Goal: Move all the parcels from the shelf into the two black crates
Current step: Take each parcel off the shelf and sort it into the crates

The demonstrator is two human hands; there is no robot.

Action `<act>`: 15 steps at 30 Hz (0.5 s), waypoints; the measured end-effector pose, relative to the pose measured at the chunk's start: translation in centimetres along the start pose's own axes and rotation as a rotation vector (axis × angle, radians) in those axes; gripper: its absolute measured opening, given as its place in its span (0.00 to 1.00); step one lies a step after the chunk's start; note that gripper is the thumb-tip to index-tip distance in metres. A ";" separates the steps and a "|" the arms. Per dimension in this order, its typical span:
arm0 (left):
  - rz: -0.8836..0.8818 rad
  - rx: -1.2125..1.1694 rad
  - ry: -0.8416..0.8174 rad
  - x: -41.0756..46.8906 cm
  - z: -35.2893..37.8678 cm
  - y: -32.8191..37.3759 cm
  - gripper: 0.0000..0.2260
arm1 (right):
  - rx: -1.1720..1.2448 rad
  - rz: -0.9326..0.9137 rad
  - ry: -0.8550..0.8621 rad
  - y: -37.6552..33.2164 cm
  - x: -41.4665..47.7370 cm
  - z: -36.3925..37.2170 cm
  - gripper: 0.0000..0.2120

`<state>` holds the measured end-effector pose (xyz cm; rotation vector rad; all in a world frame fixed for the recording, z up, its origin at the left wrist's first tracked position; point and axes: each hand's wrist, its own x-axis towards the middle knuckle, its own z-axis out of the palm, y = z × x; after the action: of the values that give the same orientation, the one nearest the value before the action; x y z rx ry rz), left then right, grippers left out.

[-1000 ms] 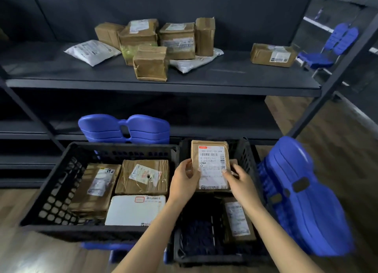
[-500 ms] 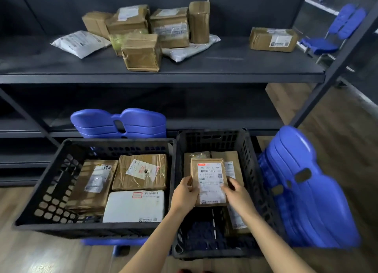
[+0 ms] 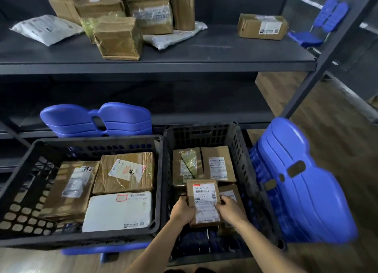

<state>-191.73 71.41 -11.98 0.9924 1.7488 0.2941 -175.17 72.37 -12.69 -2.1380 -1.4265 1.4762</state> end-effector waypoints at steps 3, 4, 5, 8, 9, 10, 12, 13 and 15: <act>-0.058 0.003 -0.023 1.4 0.3 -1.0 0.17 | -0.048 0.018 -0.049 0.3 1.5 0.9 0.16; -0.078 -0.003 -0.035 1.9 0.4 -1.5 0.16 | -0.062 0.029 -0.065 0.4 2.0 1.3 0.18; -0.094 -0.013 -0.049 2.3 0.5 -1.8 0.14 | -0.079 0.038 -0.080 0.4 2.4 1.6 0.19; -0.133 -0.025 -0.093 3.4 1.2 -2.7 0.13 | -0.117 0.058 -0.111 0.7 3.7 2.9 0.18; -0.143 -0.020 -0.097 3.9 1.5 -3.0 0.14 | -0.122 0.061 -0.124 0.9 4.2 3.3 0.17; -0.154 -0.003 -0.096 4.4 1.7 -3.3 0.14 | -0.125 0.066 -0.138 1.1 4.7 3.8 0.16; -0.191 0.038 -0.060 5.7 2.1 -4.0 0.17 | -0.135 0.075 -0.168 1.5 5.7 4.6 0.16; -0.226 0.039 -0.039 6.3 2.4 -4.3 0.19 | -0.139 0.078 -0.184 1.7 6.3 5.1 0.17; -0.302 0.036 -0.001 7.2 2.8 -4.4 0.21 | -0.138 0.085 -0.205 2.1 7.3 5.8 0.18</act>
<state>-192.05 73.22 -20.64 0.7392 1.8778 0.0690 -178.22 74.93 -21.39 -2.2058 -1.5650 1.7186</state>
